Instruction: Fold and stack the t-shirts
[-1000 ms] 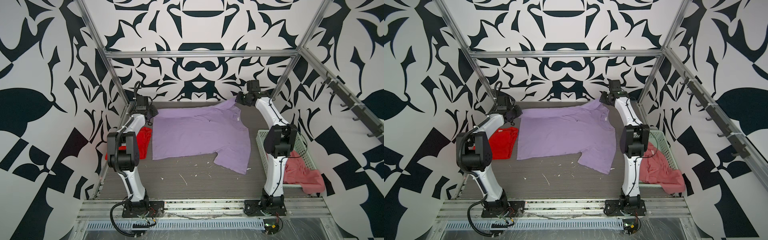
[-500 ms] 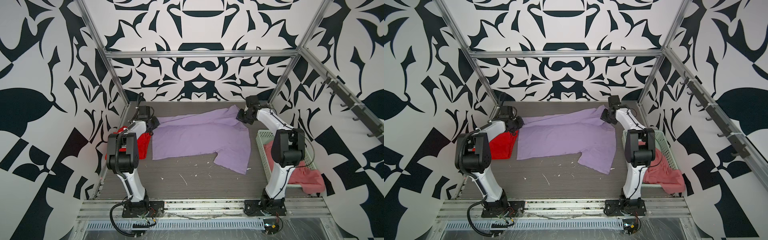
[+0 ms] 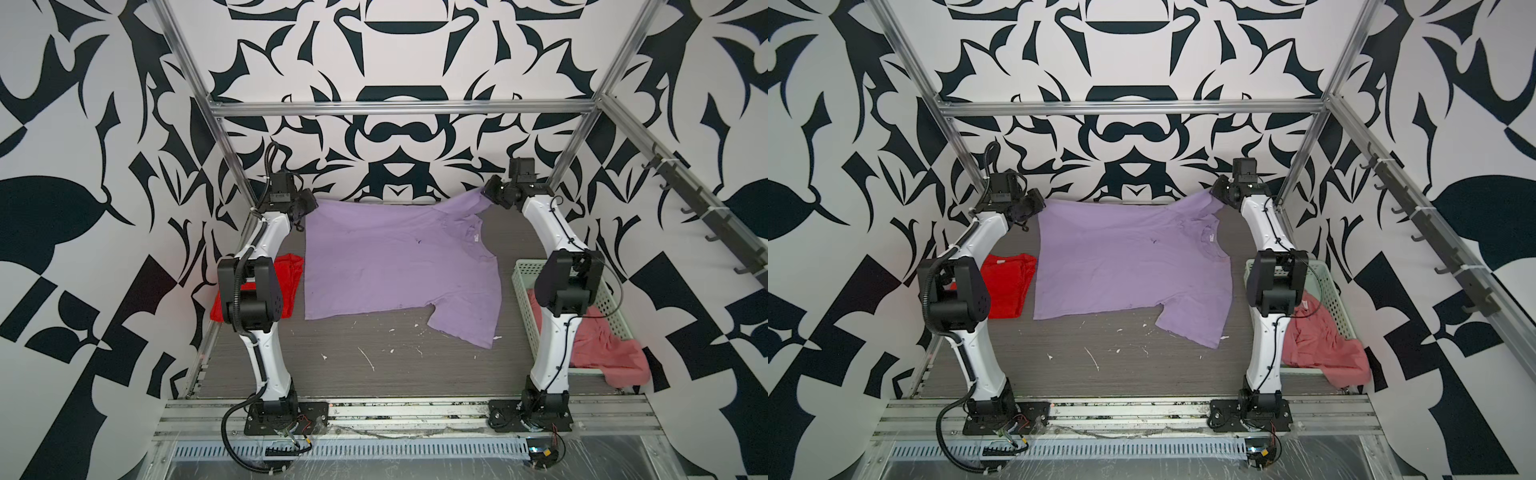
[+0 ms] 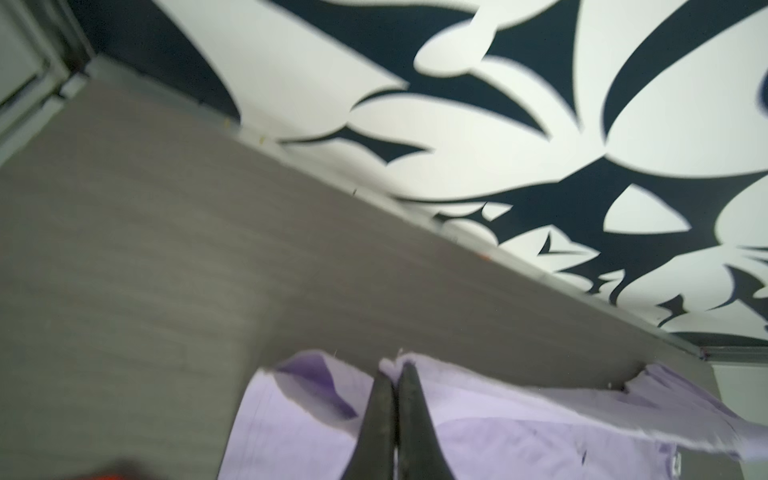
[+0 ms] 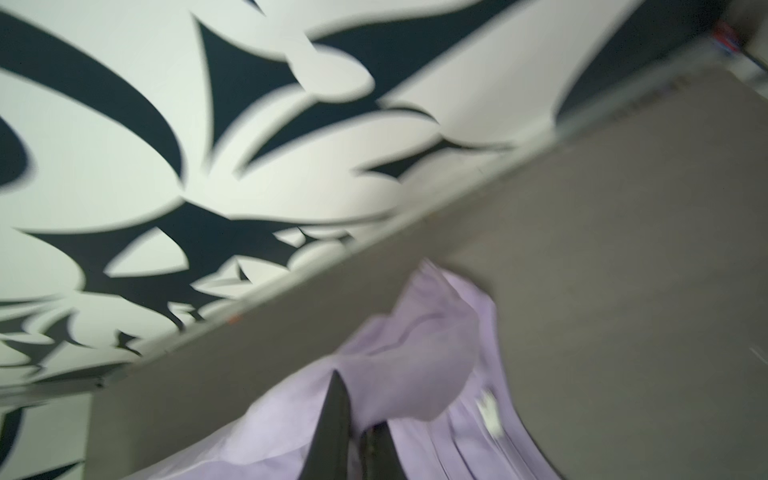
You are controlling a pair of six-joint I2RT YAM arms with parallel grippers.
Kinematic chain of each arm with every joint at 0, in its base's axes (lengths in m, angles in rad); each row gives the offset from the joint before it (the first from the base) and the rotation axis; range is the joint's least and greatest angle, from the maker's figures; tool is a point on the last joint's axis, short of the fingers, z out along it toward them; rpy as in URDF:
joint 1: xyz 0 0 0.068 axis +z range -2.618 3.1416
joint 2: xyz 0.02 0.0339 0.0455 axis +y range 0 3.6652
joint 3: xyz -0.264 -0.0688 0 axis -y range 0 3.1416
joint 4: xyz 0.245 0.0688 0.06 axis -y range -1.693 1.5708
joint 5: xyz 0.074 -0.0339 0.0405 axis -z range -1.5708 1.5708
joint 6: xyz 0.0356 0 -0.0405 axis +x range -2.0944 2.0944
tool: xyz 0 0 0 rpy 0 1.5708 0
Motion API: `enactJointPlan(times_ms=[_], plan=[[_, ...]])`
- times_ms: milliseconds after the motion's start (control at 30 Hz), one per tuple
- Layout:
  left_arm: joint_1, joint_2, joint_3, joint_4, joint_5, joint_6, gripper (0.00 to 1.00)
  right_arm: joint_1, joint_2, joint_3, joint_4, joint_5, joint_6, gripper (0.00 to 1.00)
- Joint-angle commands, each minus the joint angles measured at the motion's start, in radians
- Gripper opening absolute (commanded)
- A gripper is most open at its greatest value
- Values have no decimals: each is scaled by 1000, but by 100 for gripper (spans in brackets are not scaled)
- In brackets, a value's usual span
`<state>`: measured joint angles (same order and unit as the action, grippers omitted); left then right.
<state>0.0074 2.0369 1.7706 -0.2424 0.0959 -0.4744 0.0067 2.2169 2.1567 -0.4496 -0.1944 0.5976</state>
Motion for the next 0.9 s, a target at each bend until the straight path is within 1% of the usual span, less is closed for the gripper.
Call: enactJointPlan(times_ms=[0,100,167,300,500,667,867], plan=[[12,97,55,-12,40,-34,0,6,81,144,78,-64,66,0],[15,148,92,5,58,-61,0,8,168,255,82,-109,89,0],[15,171,103,12,58,-72,0,11,200,286,87,-127,101,0],[20,195,106,15,30,-81,0,12,211,269,117,-143,121,0],[45,186,74,34,8,-108,0,13,208,261,119,-164,129,0],[46,120,-8,46,4,-95,0,13,113,155,66,-156,84,0],[47,32,-161,55,-4,-64,0,5,-33,-84,15,-143,34,0]])
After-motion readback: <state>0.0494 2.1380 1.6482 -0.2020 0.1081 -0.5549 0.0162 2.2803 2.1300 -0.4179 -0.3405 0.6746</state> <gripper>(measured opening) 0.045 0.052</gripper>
